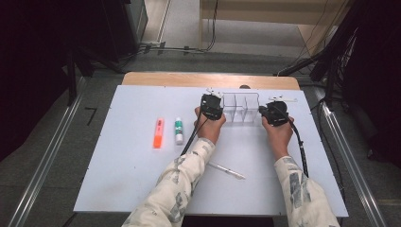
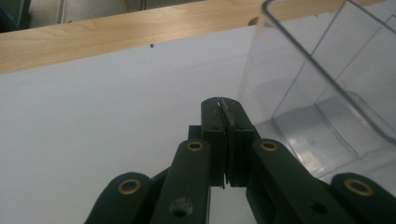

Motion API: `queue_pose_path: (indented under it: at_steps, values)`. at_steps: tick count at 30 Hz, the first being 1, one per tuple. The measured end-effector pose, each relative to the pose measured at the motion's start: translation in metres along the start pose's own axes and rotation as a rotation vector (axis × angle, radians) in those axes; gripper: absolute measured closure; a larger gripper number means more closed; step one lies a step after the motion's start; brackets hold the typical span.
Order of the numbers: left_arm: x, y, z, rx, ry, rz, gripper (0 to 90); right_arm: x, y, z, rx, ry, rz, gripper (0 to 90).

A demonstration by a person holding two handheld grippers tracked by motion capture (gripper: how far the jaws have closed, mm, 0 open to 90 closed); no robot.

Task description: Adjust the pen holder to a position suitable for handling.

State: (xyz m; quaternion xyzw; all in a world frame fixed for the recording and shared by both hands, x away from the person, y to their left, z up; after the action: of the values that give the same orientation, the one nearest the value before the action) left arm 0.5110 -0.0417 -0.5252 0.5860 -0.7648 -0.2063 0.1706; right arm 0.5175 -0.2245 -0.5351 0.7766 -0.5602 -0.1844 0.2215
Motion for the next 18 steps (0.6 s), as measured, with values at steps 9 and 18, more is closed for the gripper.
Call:
queue_pose_path:
  at_steps: [9, 18]
  values:
    - [-0.001, 0.007, 0.004, -0.017, -0.003, 0.023, 90.0, -0.011, 0.005, 0.001, -0.012, 0.022, -0.006, 88.0]
    - [-0.029, 0.043, 0.026, -0.047, -0.03, 0.013, 90.0, -0.053, 0.022, 0.017, -0.017, 0.027, -0.076, 88.0]
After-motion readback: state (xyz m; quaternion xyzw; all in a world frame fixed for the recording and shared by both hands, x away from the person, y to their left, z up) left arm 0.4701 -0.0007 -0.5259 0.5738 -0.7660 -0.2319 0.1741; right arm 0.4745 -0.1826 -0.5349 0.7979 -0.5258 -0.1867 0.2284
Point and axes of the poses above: each handheld gripper's, and its own axes: y roughly backward along the jaws, z roughly out of its underside, x roughly to its right, the point moved 9 cm from there along -y, roughly forward along the jaws, and after that the axes turned 5 degrees about x, right-handed, at the moved point
